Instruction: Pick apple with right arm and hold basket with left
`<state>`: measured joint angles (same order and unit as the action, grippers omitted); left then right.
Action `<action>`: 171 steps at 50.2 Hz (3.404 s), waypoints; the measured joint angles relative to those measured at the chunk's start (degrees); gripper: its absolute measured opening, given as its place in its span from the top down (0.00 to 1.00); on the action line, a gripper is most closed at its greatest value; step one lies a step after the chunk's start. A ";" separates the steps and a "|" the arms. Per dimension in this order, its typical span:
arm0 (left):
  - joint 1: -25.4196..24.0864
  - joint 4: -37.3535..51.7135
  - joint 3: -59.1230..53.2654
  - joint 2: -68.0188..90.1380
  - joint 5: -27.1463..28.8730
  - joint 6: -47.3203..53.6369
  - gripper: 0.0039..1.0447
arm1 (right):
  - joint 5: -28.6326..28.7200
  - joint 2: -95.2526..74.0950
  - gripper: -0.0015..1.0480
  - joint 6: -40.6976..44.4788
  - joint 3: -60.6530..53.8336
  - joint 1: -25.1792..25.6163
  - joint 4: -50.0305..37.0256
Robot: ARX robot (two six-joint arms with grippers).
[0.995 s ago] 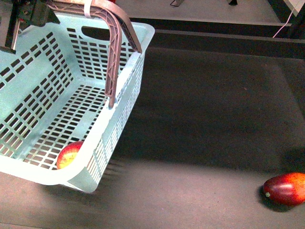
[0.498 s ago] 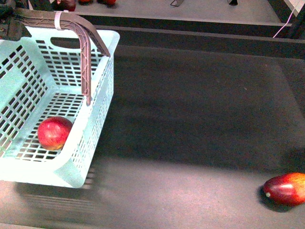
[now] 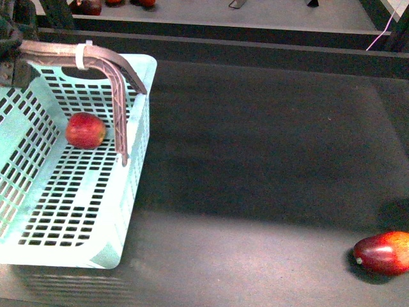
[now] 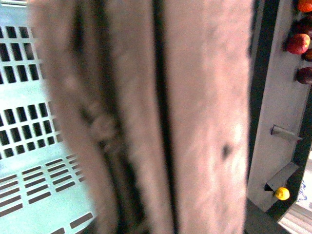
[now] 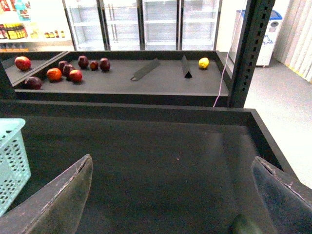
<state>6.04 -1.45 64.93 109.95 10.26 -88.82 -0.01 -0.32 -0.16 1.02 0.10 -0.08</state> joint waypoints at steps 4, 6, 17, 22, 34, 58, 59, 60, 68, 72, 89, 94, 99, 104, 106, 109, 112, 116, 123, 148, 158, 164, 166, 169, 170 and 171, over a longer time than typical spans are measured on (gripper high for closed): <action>0.07 1.05 -1.77 -0.28 0.50 -0.70 0.61 | 0.00 0.00 0.08 0.00 0.00 0.00 -0.02; 0.09 1.60 -2.21 -0.59 0.59 -1.09 0.56 | 0.00 0.00 0.08 0.00 0.00 0.00 0.00; 0.22 1.36 -2.97 -4.87 1.95 -2.58 0.25 | 0.00 0.00 0.08 0.00 0.00 0.00 0.00; 0.46 -0.55 -3.30 -7.93 3.17 -3.32 0.06 | 0.00 0.00 0.08 0.00 0.00 0.00 0.00; 3.61 -5.35 -4.98 -17.99 10.36 -2.80 0.06 | 0.00 0.00 0.08 0.00 0.00 0.00 0.00; 2.19 50.23 -43.50 -39.52 -2.25 83.87 0.81 | 0.00 0.00 0.08 0.00 0.00 0.00 0.00; 1.88 50.25 -44.81 -40.46 -2.82 84.96 0.87 | 0.00 0.00 0.08 0.00 0.00 0.00 0.00; 1.68 50.27 -45.62 -41.11 -3.04 85.46 0.90 | -0.02 0.00 0.08 0.00 0.00 0.00 0.00; -0.66 49.96 -52.63 -48.94 -5.01 87.67 0.97 | 0.00 0.00 0.08 0.00 0.00 0.00 0.00; -1.53 48.74 -55.08 -52.41 -5.84 87.82 0.97 | 0.00 0.00 0.08 0.00 0.00 0.00 0.00; -5.79 40.92 -61.44 -66.47 -10.23 88.17 0.97 | 0.00 0.00 0.08 0.00 0.00 0.00 0.00; -5.79 41.38 -63.91 -68.43 -10.27 88.17 0.97 | -0.02 0.00 0.08 0.00 0.00 0.00 0.00; -5.79 38.07 -64.06 -72.02 -10.25 88.19 0.97 | 0.00 0.00 0.08 0.00 0.00 0.00 0.00; -5.79 33.86 -64.08 -76.87 -10.25 88.19 0.97 | 0.00 0.00 0.08 0.00 0.00 0.00 0.00; -5.79 31.89 -64.08 -78.97 -10.27 88.19 0.97 | -0.02 0.00 0.08 0.00 0.00 0.00 0.00; -5.79 29.66 -64.08 -81.31 -10.27 88.19 0.97 | -0.02 0.00 0.08 0.00 0.00 0.00 0.00; -5.79 27.52 -64.08 -83.67 -10.27 88.19 0.97 | 0.00 0.00 0.08 0.00 0.00 0.00 0.00; -5.81 24.70 -64.08 -86.58 -10.25 88.19 0.97 | 0.00 0.00 0.08 0.00 0.00 0.00 0.00; -5.79 20.79 -64.11 -90.66 -10.27 88.19 0.97 | 0.00 0.00 0.08 0.00 0.00 0.00 0.00; -5.79 10.23 -64.08 -101.09 -10.27 88.19 0.97 | 0.00 0.00 0.08 0.00 0.00 0.00 0.00; -5.81 1.60 -64.08 -109.57 -10.25 88.19 0.97 | 0.00 0.00 0.08 0.00 0.00 0.00 0.00; -5.81 1.53 -64.08 -109.59 -10.25 88.19 0.97 | 0.00 0.00 0.08 0.00 0.00 0.00 0.00; -5.81 1.53 -64.08 -109.59 -10.25 88.19 0.97 | 0.00 0.00 0.08 0.00 0.00 0.00 0.00; -5.81 1.53 -64.08 -109.59 -10.25 88.19 0.97 | 0.00 0.00 0.08 0.00 0.00 0.00 0.00; -5.81 1.53 -64.08 -109.59 -10.25 88.19 0.97 | 0.00 0.00 0.08 0.00 0.00 0.00 0.00; -5.81 1.53 -64.08 -109.59 -10.25 88.19 0.97 | 0.00 0.00 0.08 0.00 0.00 0.00 0.00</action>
<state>0.23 0.08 0.84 0.36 0.01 -0.62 -0.01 -0.32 -0.16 1.02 0.10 -0.08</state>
